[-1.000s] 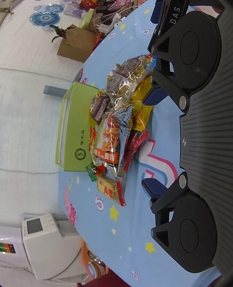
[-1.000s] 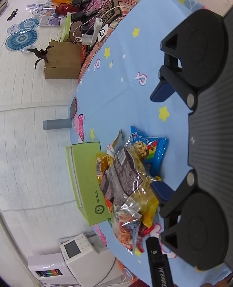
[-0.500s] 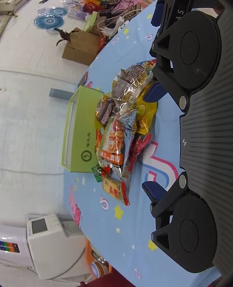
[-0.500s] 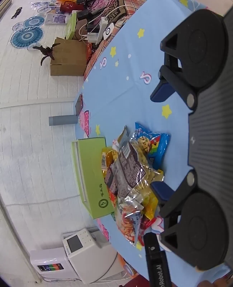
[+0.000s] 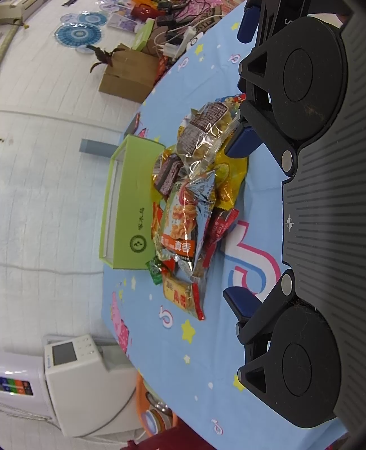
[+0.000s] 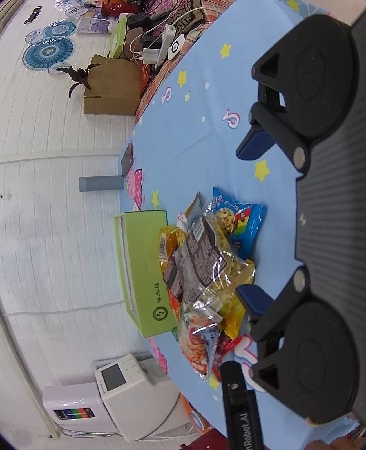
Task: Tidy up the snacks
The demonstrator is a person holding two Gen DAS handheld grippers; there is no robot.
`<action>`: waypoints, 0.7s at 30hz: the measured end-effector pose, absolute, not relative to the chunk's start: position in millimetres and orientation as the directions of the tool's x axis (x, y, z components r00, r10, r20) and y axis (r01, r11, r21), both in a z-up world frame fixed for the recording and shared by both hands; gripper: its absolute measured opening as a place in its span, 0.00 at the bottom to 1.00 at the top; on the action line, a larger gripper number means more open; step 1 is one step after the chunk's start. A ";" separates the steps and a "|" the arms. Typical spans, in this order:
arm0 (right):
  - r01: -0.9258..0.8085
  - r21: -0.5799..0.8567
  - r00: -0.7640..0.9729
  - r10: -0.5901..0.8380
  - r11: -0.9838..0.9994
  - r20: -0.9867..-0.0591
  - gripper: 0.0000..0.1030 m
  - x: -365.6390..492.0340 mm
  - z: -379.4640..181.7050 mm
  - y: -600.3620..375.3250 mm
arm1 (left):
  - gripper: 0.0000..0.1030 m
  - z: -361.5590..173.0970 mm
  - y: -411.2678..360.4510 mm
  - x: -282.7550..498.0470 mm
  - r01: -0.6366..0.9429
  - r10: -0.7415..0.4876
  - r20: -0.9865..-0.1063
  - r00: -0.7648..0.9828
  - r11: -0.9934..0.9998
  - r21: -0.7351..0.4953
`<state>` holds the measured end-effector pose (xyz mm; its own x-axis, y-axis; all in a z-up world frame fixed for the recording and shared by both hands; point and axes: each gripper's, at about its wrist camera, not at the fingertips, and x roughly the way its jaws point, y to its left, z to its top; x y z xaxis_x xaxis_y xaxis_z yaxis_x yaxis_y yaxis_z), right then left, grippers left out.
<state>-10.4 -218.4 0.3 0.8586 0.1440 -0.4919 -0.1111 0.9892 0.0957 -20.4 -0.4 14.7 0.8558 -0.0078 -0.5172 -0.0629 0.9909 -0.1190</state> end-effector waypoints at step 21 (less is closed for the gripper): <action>-0.124 0.078 0.859 0.146 0.989 -0.491 0.90 -12.3 -0.1 -214.4 | 0.89 12.8 -0.8 -20.1 -0.055 -0.017 -0.518 0.855 0.991 -0.122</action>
